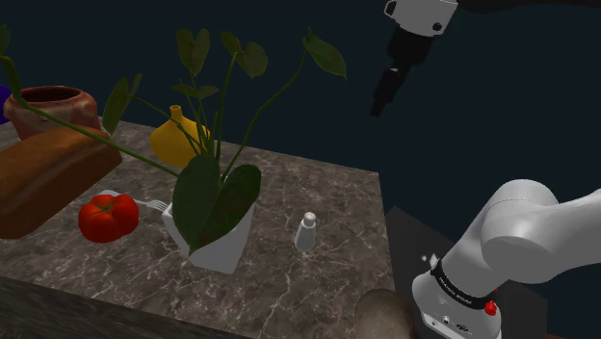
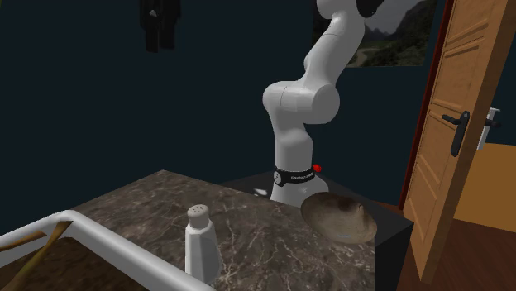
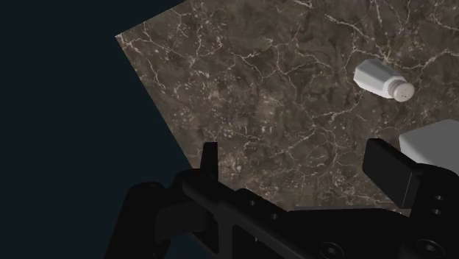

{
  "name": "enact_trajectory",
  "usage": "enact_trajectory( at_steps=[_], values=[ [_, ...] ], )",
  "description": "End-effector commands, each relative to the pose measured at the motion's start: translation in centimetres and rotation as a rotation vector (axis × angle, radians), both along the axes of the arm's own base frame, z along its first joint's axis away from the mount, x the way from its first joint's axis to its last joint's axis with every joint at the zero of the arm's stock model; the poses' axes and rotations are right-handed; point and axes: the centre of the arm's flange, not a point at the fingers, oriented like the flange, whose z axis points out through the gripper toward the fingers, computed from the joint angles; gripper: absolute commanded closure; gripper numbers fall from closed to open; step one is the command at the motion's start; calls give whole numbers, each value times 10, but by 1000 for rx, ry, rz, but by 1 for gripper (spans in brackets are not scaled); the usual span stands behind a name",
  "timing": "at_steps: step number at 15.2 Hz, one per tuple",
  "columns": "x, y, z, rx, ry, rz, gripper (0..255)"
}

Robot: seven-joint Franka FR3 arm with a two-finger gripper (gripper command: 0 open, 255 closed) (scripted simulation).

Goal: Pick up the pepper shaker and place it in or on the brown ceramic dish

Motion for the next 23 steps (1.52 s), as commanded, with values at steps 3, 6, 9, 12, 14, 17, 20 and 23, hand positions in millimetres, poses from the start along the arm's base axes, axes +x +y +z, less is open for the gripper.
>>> enact_trajectory(
  at_steps=[3,6,9,12,14,17,20,23],
  values=[
    [0,16,-20,8,2,1,0],
    [0,41,-49,19,5,2,0],
    [0,66,-79,31,9,4,0],
    [-1,91,-107,42,12,5,0],
    [-1,108,-127,50,14,6,0],
    [-2,134,-155,61,17,8,0],
    [-3,160,-183,73,20,9,0],
    [-3,186,-211,84,23,11,0]
  ],
)
